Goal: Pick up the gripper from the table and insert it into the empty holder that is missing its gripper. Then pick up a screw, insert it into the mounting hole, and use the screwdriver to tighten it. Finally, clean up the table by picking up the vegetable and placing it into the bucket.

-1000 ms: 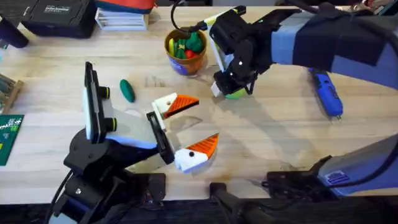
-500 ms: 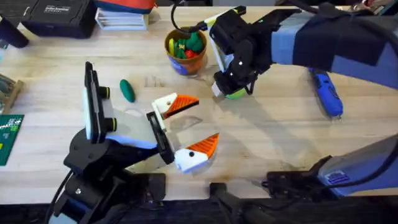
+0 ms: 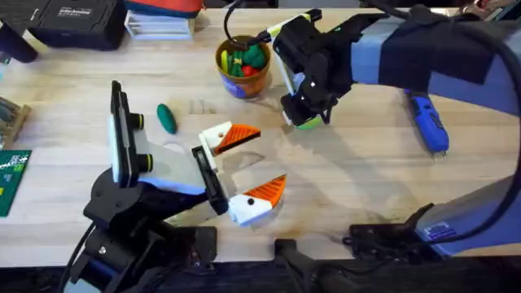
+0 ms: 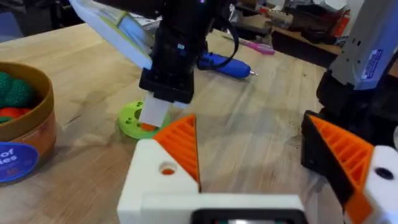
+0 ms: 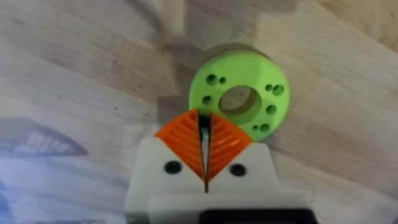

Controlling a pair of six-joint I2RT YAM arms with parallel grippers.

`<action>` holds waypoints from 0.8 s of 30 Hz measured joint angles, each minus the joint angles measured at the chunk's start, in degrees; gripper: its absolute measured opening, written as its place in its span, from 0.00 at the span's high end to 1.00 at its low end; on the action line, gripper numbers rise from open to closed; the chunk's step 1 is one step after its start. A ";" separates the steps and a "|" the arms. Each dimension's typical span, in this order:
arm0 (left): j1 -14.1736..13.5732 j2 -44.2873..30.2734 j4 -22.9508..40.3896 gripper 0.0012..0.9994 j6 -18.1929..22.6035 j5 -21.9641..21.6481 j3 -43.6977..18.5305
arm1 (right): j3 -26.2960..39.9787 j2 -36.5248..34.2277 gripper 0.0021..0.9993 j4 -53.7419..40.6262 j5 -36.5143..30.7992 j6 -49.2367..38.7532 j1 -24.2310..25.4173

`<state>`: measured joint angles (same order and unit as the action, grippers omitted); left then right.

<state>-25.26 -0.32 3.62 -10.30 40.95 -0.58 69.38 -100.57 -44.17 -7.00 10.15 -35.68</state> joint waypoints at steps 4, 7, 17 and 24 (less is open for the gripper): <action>0.00 0.00 0.00 0.01 0.01 0.00 0.00 | 0.02 0.00 0.99 0.19 -0.31 0.05 0.07; 0.00 0.00 0.00 0.01 0.01 0.00 0.00 | 0.30 0.00 1.00 -0.54 -0.29 -0.15 0.07; 0.00 0.00 0.00 0.01 0.01 0.00 0.00 | 8.19 1.75 1.00 -8.81 -0.23 -0.37 0.07; 0.00 0.00 0.00 0.01 -0.01 0.00 0.00 | 13.36 8.63 1.00 -11.00 4.51 -3.16 0.07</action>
<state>-25.26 -0.32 3.62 -10.30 40.95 -0.58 82.74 -91.94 -55.17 -2.49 6.99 -35.62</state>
